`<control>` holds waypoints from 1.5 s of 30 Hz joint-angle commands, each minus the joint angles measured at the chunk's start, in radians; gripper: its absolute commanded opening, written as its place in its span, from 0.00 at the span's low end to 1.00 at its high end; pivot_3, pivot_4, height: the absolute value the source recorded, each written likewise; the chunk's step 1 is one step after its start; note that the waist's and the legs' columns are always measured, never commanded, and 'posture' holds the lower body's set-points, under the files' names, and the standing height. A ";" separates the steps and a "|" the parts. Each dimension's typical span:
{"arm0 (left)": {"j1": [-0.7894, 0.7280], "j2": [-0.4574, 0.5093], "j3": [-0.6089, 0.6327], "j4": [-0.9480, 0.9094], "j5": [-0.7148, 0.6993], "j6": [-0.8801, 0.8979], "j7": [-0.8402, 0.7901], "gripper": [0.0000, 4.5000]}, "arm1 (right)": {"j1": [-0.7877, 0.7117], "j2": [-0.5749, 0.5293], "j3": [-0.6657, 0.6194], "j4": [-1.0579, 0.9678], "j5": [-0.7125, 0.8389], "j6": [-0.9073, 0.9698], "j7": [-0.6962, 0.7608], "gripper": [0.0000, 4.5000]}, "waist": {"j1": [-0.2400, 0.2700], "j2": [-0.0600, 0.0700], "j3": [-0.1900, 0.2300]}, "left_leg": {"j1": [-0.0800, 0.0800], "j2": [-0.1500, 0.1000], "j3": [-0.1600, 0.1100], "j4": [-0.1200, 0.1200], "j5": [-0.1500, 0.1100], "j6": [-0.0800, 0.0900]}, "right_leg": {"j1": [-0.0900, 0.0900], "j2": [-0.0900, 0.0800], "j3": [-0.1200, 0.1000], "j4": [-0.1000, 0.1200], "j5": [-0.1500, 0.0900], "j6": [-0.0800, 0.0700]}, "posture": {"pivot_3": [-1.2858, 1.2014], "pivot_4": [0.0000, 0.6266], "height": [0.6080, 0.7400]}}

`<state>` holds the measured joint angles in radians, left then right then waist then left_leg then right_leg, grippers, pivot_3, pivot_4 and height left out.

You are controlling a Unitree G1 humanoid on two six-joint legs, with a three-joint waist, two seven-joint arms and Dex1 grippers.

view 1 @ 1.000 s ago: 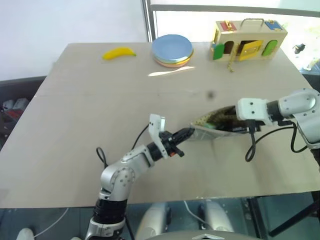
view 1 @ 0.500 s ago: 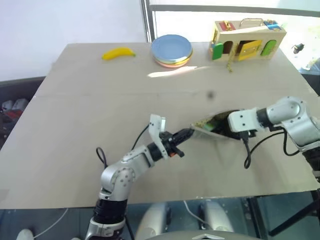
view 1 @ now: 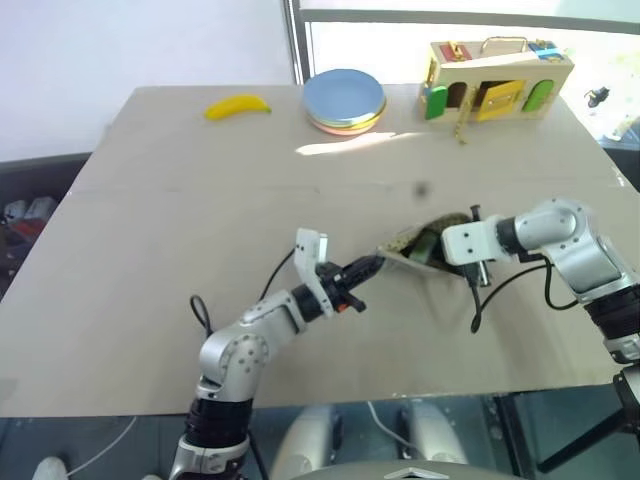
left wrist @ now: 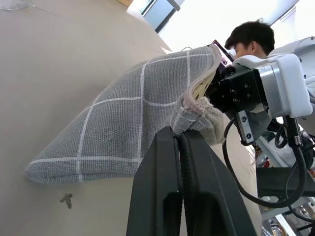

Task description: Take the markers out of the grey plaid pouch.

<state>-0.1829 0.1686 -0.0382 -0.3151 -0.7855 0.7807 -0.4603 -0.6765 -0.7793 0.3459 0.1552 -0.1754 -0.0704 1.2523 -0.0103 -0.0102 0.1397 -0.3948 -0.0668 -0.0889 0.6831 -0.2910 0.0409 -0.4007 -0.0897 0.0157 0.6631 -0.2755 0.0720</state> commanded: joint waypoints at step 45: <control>-0.010 -0.009 0.007 0.005 -0.015 -0.002 -0.014 0.00 | -0.206 0.184 0.102 0.143 -0.107 -0.056 -0.082 0.42 | -0.003 0.000 0.000 | 0.000 0.000 0.000 0.000 0.000 0.000 | -0.001 0.001 0.000 0.000 0.000 0.000 | 0.52 0.24 1.00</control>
<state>-0.1893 0.1645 -0.0294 -0.3010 -0.7873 0.7800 -0.4638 -0.8480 -0.6179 0.4586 0.2826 -0.2847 -0.0935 1.2106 -0.0135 -0.0101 0.1398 -0.3946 -0.0669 -0.0887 0.6827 -0.2909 0.0408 -0.4015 -0.0889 0.0151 0.6633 -0.2755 0.0720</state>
